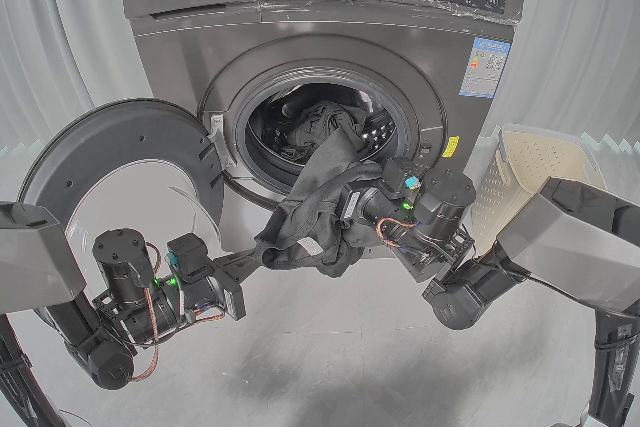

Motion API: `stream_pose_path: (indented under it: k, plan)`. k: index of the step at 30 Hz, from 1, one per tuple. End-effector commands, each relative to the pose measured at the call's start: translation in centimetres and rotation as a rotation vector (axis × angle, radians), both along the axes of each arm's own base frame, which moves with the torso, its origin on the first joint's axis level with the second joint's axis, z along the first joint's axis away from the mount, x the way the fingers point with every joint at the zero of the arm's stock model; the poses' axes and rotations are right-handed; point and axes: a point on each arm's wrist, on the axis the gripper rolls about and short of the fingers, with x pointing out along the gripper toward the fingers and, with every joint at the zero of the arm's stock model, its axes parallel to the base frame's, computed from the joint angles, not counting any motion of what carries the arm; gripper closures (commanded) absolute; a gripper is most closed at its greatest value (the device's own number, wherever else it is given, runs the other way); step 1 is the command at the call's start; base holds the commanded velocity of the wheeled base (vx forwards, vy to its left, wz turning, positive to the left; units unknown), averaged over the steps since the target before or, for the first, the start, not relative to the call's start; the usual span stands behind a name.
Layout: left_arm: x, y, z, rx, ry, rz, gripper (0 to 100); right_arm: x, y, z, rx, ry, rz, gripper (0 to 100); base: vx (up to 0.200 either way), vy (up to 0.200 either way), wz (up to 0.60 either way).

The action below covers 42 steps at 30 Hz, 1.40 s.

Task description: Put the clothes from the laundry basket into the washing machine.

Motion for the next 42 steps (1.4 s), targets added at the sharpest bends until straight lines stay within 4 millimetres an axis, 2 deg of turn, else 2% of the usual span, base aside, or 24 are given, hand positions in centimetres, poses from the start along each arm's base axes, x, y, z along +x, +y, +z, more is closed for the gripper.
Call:
stream_pose_path:
  k: [1,2,5,9,12,16,20,26,28,29,34,42]
  plan:
    - [0.1,0.0,-0.5,0.009,0.02,0.0,100,0.0,0.0,0.3,0.005,-0.006,-0.001,100,0.0,0.0,0.0]
    - [0.1,0.0,-0.5,0.009,0.02,0.0,0,0.0,0.0,0.3,0.005,-0.006,-0.001,100,0.0,0.0,0.0]
    - [-0.3,0.1,-0.6,0.006,0.036,0.0,0,0.1,-0.5,0.8,0.011,-0.013,-0.01,100,0.0,0.0,0.0]
    - [-2.0,0.9,-2.3,0.051,0.13,-0.05,0,0.8,-1.6,1.2,0.017,-0.027,-0.033,100,0.0,0.0,0.0]
    - [-2.1,0.8,-2.8,0.06,0.147,-0.062,0,1.0,-1.8,1.2,0.021,-0.034,-0.038,100,0.0,0.0,0.0]
    - [-1.8,0.9,-2.4,0.048,0.13,-0.062,0,0.8,-1.8,1.3,0.026,-0.04,-0.035,100,0.0,0.0,0.0]
    - [-2.3,1.0,-2.6,0.057,0.147,-0.067,0,0.6,-1.8,2.9,0.051,-0.077,-0.026,100,0.0,0.0,0.0]
    - [-0.2,0.4,-1.7,0.014,0.081,-0.044,0,-1.5,-1.4,1.5,0.017,-0.036,0.032,100,0.0,0.0,0.0]
    - [-0.1,0.3,-1.6,0.011,0.076,-0.042,0,-1.7,-1.3,1.5,0.015,-0.034,0.04,100,0.0,0.0,0.0]
    - [1.0,0.1,-0.8,-0.016,0.035,-0.017,0,-3.2,-1.3,1.5,-0.005,-0.016,0.09,100,0.0,0.0,0.0]
    - [2.8,-0.2,0.5,-0.069,-0.019,0.027,0,-5.1,-1.4,1.4,-0.028,0.002,0.151,100,0.0,0.0,0.0]
    - [3.7,-1.0,-0.4,-0.066,-0.008,0.032,0,-6.6,-0.7,1.6,-0.027,-0.004,0.2,100,0.0,0.0,0.0]
